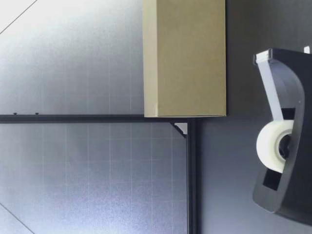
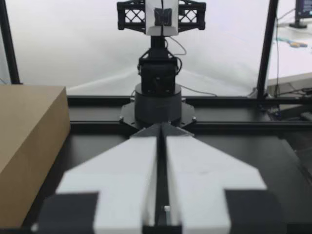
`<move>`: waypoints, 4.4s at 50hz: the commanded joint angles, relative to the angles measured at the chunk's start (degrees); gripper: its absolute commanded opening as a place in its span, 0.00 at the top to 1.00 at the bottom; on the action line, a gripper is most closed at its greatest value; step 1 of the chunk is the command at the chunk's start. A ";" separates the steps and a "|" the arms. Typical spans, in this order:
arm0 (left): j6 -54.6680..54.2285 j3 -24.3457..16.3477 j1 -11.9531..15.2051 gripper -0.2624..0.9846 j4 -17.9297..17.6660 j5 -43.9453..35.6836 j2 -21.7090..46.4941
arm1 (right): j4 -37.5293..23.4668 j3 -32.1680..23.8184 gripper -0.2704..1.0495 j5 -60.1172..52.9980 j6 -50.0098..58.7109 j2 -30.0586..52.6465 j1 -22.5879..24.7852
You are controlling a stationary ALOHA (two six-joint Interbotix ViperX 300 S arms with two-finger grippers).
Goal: Cut a small piece of tape from the tape dispenser then place it on the cardboard box's edge.
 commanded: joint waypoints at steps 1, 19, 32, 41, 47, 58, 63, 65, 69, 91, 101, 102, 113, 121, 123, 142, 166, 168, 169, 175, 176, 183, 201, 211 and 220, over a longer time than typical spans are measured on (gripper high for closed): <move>-0.09 -0.62 -0.70 0.88 -0.09 -1.05 0.44 | 0.09 -0.44 0.87 -0.62 0.18 0.44 -0.09; 0.35 1.14 -0.70 0.89 -0.09 -4.13 0.62 | 0.35 -9.14 0.89 1.49 5.01 12.48 -1.85; 0.35 2.02 -0.70 0.89 -0.09 -5.01 1.05 | 0.35 -19.34 0.89 13.54 7.73 28.21 -3.25; 0.44 2.11 -0.70 0.89 -0.09 -5.01 1.85 | 0.35 -26.37 0.89 23.20 9.93 39.46 -3.16; 0.09 2.37 -0.70 0.89 -0.09 -5.01 2.55 | 0.35 -31.20 0.89 30.67 10.81 46.76 -2.29; -0.09 3.16 -0.70 0.89 -0.09 -5.01 2.81 | 0.53 -37.97 0.89 43.42 9.76 52.56 -1.32; 0.00 3.43 -0.70 0.89 -0.09 -5.01 2.90 | 2.29 -40.34 0.89 49.04 7.82 53.96 -1.67; -0.09 3.52 -0.62 0.89 -0.09 -5.01 2.90 | 3.69 -41.22 0.89 50.63 6.33 54.58 -2.11; 0.00 3.78 -0.70 0.89 -0.09 -5.01 2.90 | 8.44 -42.80 0.89 53.44 1.85 55.81 -3.60; -0.18 4.39 -0.70 0.89 -0.35 -5.10 3.60 | 49.39 -51.33 0.89 77.08 -35.86 67.50 -20.04; -0.26 4.39 -0.70 0.89 -0.70 -5.80 4.75 | 49.75 -56.60 0.84 84.38 -36.83 73.30 -21.80; -0.35 4.39 -0.70 0.89 -0.70 -5.98 4.83 | 49.66 -57.04 0.83 85.08 -36.83 73.83 -21.80; -0.26 4.39 -0.70 0.89 -0.88 -6.94 5.98 | 49.22 -59.06 0.60 86.13 -36.74 76.73 -21.80; -0.35 4.48 -0.70 0.89 -0.88 -7.03 6.24 | 49.22 -58.45 0.47 85.69 -36.56 77.43 -21.71; -0.26 4.48 -0.70 0.89 -0.88 -7.03 6.24 | 49.31 -58.18 0.47 85.69 -36.47 77.61 -21.71; -0.35 4.83 -0.70 0.89 -0.88 -7.03 6.24 | 49.48 -56.95 0.48 86.22 -36.39 79.10 -20.04; -0.26 5.19 -0.70 0.89 -0.88 -7.03 6.24 | 49.66 -56.95 0.53 86.40 -35.86 79.45 -18.90; -0.35 5.27 -0.70 0.89 -0.88 -7.03 6.24 | 49.66 -56.95 0.55 86.48 -35.86 79.37 -18.90; -0.26 5.19 -0.62 0.89 -0.88 -7.03 6.24 | 49.66 -56.95 0.56 86.57 -35.86 79.37 -18.90; -0.26 5.27 -0.70 0.89 -0.97 -7.03 6.24 | 49.57 -56.95 0.64 86.75 -35.86 79.28 -18.90; -0.26 5.27 -0.70 0.89 -0.88 -7.03 6.24 | 49.57 -56.95 0.65 86.75 -35.86 79.19 -18.98; -0.26 5.54 -0.62 0.89 -0.97 -7.03 6.24 | 49.57 -57.04 0.74 87.01 -35.95 78.75 -18.90; -0.26 5.89 -0.62 0.89 -0.88 -7.03 6.24 | 50.62 -57.66 0.86 88.15 -35.77 76.64 -18.28; -0.26 5.89 -0.70 0.89 -0.88 -7.03 6.24 | 50.36 -57.13 0.86 89.38 -35.77 75.67 -18.37; -0.26 5.54 -0.70 0.89 -0.88 -7.03 6.24 | 50.10 -55.28 0.86 89.47 -35.60 74.00 -19.42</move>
